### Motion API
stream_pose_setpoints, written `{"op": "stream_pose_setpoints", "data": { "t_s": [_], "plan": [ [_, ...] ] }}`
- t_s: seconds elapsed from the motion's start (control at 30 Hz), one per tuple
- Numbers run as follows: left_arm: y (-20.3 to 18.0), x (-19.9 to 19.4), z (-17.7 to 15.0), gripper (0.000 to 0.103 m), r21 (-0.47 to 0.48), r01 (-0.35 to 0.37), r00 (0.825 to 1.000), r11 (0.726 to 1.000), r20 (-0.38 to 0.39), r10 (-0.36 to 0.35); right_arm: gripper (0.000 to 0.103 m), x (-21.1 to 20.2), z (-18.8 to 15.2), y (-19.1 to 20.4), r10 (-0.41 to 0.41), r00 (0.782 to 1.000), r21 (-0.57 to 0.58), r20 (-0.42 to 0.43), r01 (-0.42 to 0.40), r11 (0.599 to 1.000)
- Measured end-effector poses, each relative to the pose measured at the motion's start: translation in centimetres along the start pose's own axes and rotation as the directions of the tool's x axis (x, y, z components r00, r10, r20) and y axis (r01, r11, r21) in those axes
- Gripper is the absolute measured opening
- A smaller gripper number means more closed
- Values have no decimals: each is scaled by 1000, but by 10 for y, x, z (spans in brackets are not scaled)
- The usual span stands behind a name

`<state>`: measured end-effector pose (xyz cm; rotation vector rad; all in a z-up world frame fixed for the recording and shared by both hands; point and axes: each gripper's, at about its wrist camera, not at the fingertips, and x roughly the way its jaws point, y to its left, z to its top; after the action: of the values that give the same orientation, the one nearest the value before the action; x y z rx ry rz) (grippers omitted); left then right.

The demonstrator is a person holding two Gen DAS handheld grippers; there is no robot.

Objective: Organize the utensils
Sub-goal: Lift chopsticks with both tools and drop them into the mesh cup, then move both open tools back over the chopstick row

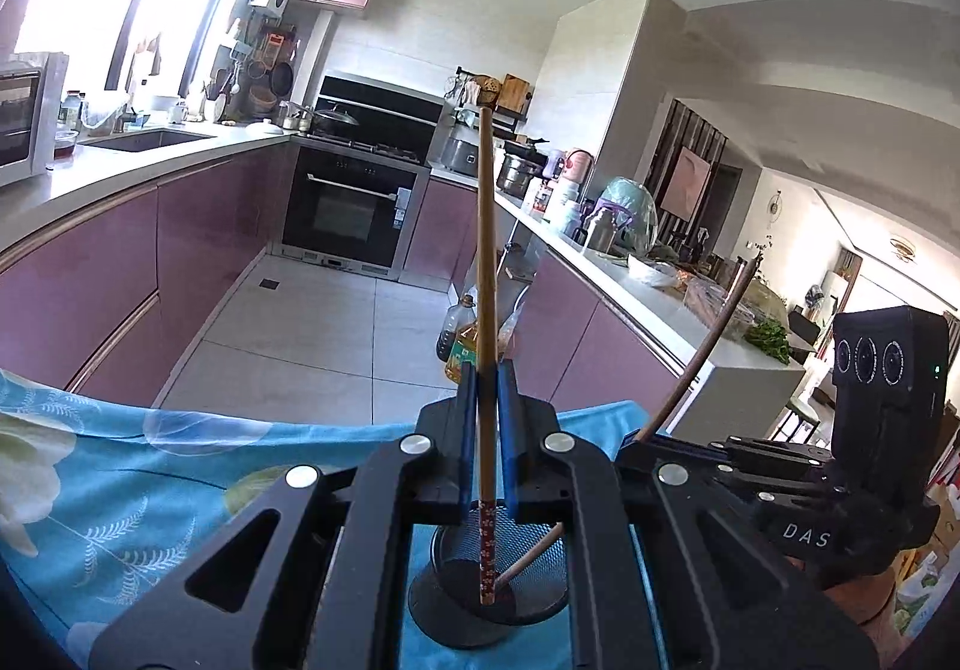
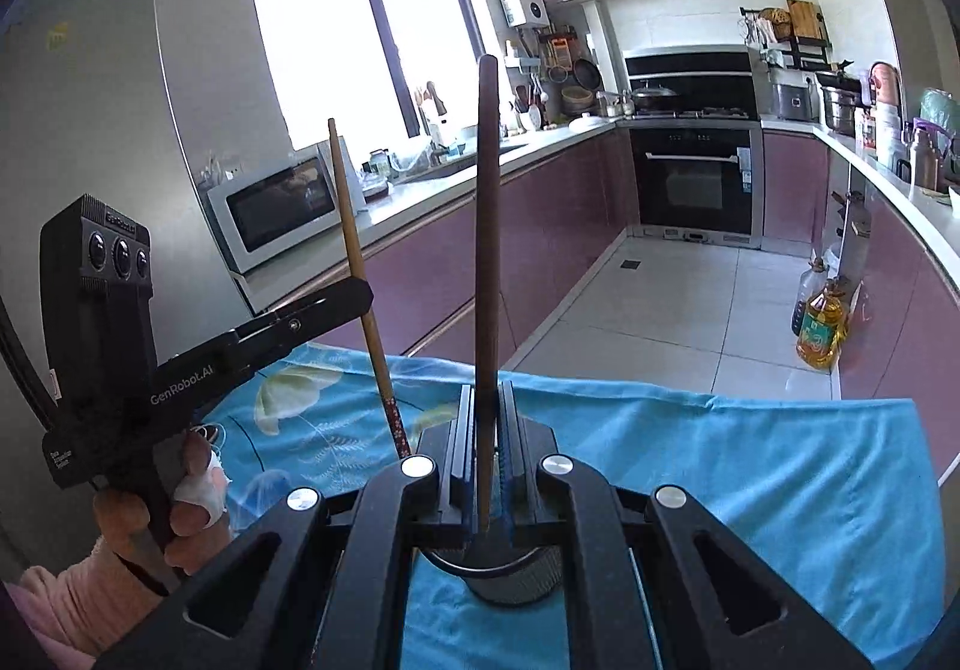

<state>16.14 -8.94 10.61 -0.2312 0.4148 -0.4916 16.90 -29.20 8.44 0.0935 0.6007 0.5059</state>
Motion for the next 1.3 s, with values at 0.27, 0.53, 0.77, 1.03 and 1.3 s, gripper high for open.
{"op": "stream_pose_setpoints", "data": {
  "t_s": [0.27, 0.53, 0.77, 1.03, 1.3],
  "plan": [
    [14, 52, -38, 8, 73, -11, 983, 997, -181, 24, 8, 33, -10, -10, -17, 992, 25, -124, 21, 999],
    [24, 60, -57, 33, 94, -69, 976, 993, -198, 86, 29, 34, -17, -20, -59, 995, 73, -86, 65, 995],
    [40, 8, -66, 49, 102, -119, 982, 988, -132, 132, 37, 9, -22, -15, -93, 996, 64, -3, 93, 994],
    [80, -36, -104, 56, 72, -188, 959, 979, -203, 199, 42, -8, -66, 27, 21, 999, -56, -37, -23, 998],
    [112, -42, -170, 56, 41, -219, 908, 975, -357, 219, 41, 51, -126, 49, 63, 961, -34, -269, -74, 997]
  ]
}}
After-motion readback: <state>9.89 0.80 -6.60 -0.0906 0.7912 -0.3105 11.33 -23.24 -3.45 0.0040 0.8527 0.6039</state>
